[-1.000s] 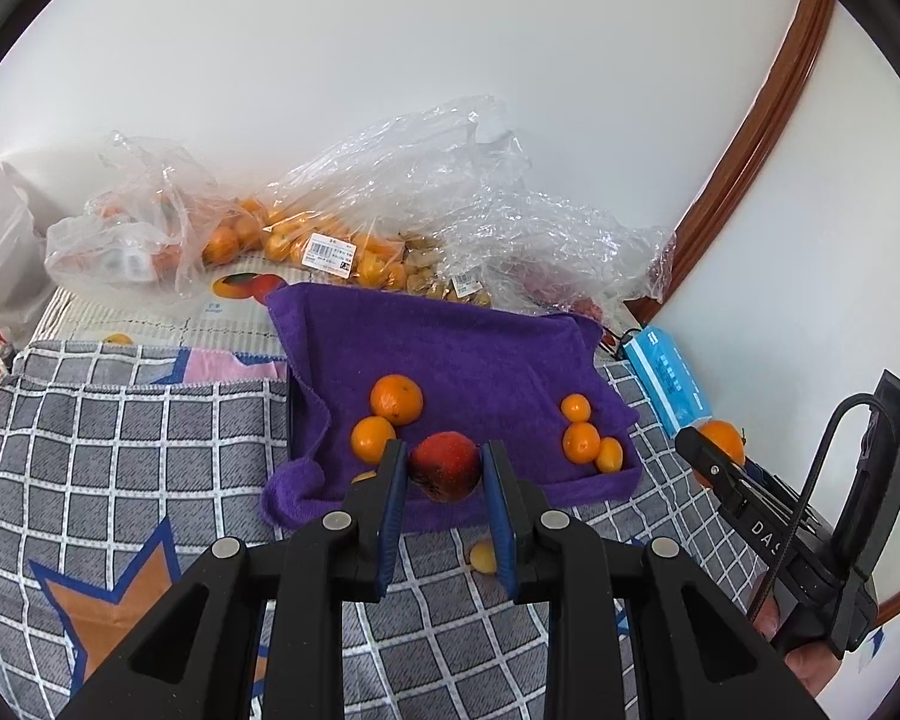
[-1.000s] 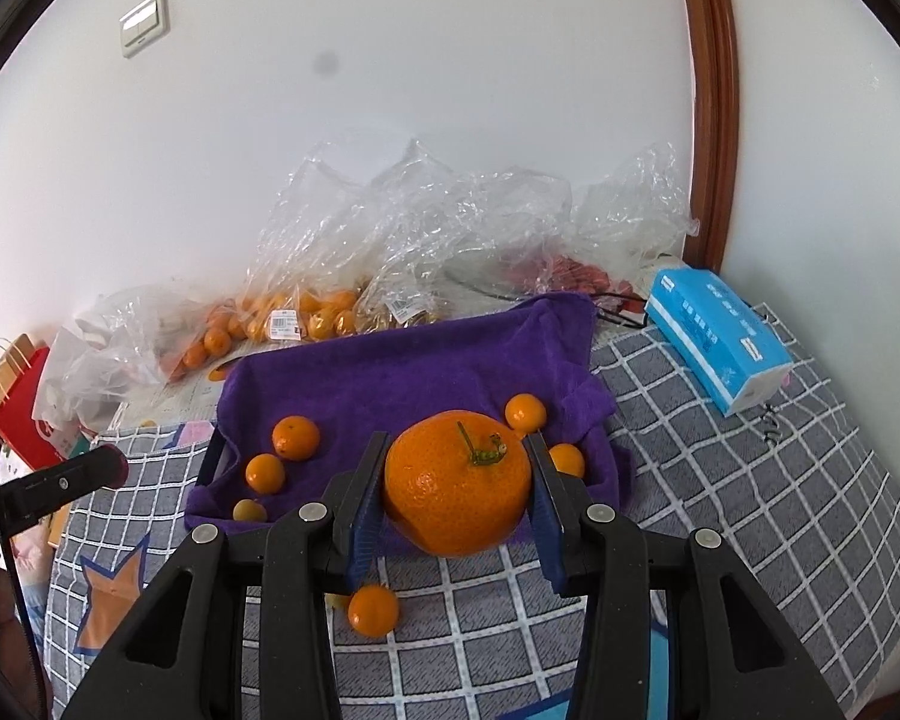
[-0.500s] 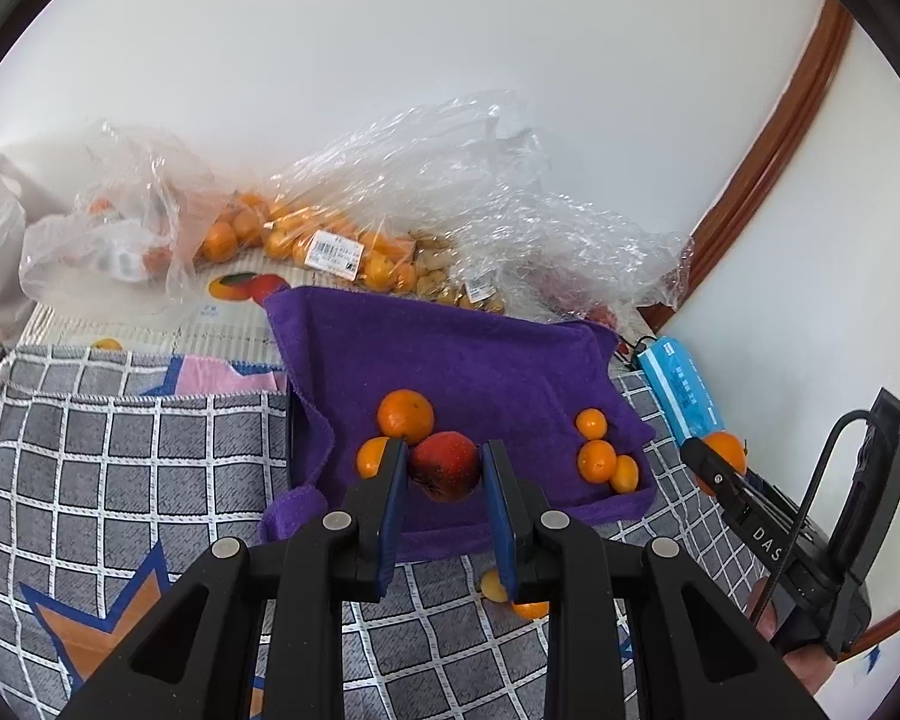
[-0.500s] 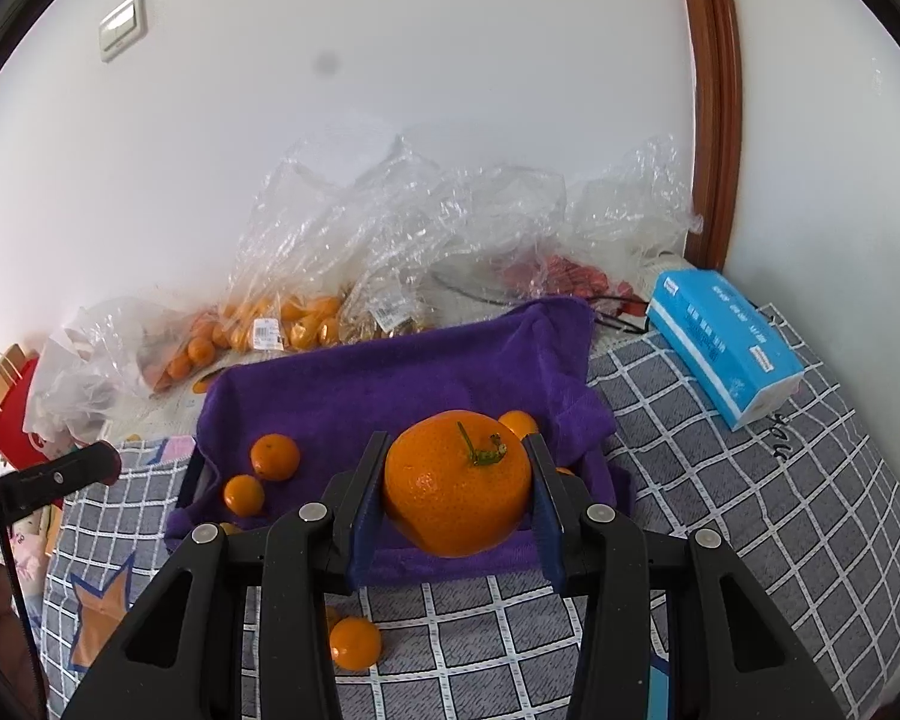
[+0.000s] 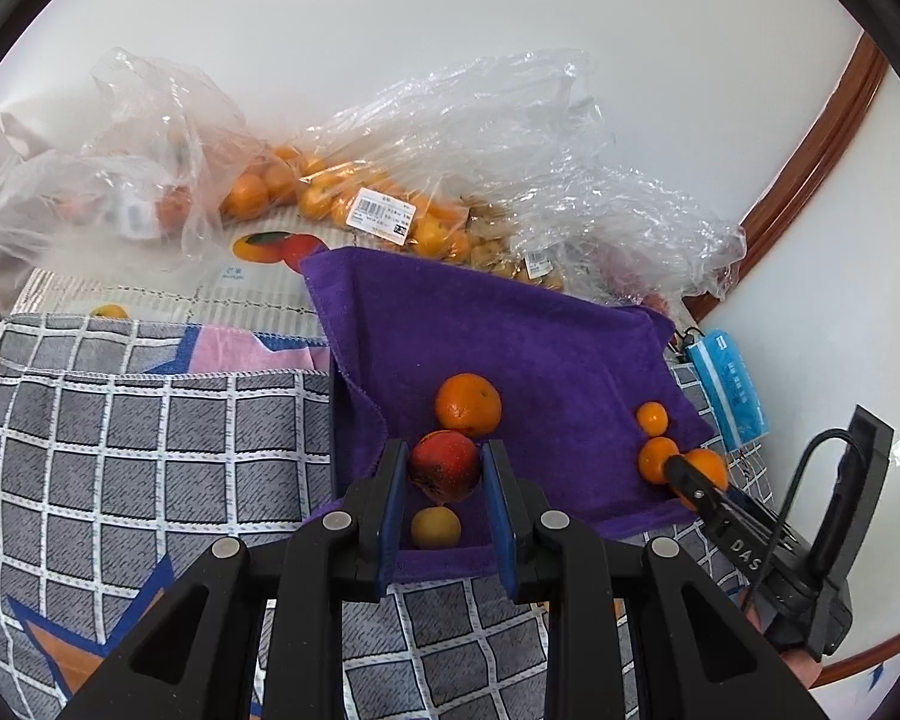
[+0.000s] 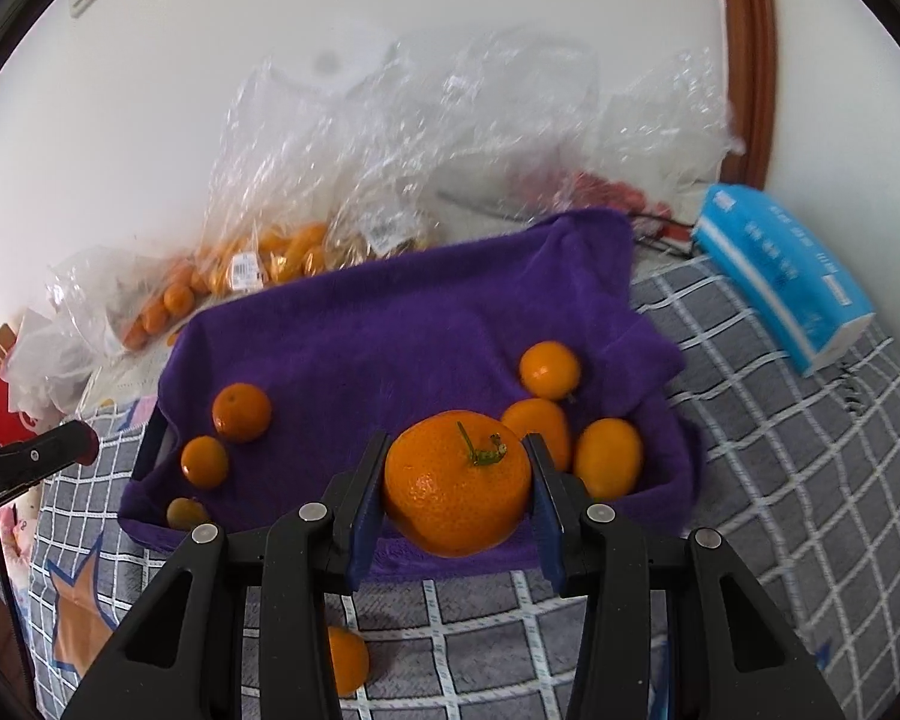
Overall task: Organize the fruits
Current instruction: 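Open the right gripper to drop the orange while the left gripper releases the red fruit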
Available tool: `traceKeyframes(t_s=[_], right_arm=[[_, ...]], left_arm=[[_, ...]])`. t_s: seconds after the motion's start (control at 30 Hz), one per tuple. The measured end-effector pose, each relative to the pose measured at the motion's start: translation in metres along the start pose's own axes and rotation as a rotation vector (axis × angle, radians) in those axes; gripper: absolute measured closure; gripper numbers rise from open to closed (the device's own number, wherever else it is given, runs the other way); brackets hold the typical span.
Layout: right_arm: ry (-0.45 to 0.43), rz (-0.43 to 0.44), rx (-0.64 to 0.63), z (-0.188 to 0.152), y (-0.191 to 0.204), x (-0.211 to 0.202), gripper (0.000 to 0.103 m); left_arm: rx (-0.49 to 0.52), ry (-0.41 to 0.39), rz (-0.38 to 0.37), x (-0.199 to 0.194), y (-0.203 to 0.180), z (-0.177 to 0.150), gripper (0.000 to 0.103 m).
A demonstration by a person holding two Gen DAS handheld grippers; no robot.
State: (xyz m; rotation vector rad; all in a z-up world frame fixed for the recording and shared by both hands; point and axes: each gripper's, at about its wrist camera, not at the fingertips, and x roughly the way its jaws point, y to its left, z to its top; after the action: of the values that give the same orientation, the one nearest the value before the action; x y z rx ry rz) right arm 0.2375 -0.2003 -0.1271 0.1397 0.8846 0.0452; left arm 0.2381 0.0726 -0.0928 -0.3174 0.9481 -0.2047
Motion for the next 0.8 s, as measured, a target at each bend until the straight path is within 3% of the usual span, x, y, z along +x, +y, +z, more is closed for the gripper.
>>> traceKeyframes(t_s=[0.33,0.8], right_arm=[[0.043,0.035,-0.033,0.0,0.012,0.033,0.06],[0.098,0.001,-0.095,-0.006,0.015,0.056,0.06]], left_arm=[[0.009,0.038,-0.006,0.023,-0.002,0.0,0.079],[0.048,0.072,-0.08,0.046,-0.011,-0.003,0.079]])
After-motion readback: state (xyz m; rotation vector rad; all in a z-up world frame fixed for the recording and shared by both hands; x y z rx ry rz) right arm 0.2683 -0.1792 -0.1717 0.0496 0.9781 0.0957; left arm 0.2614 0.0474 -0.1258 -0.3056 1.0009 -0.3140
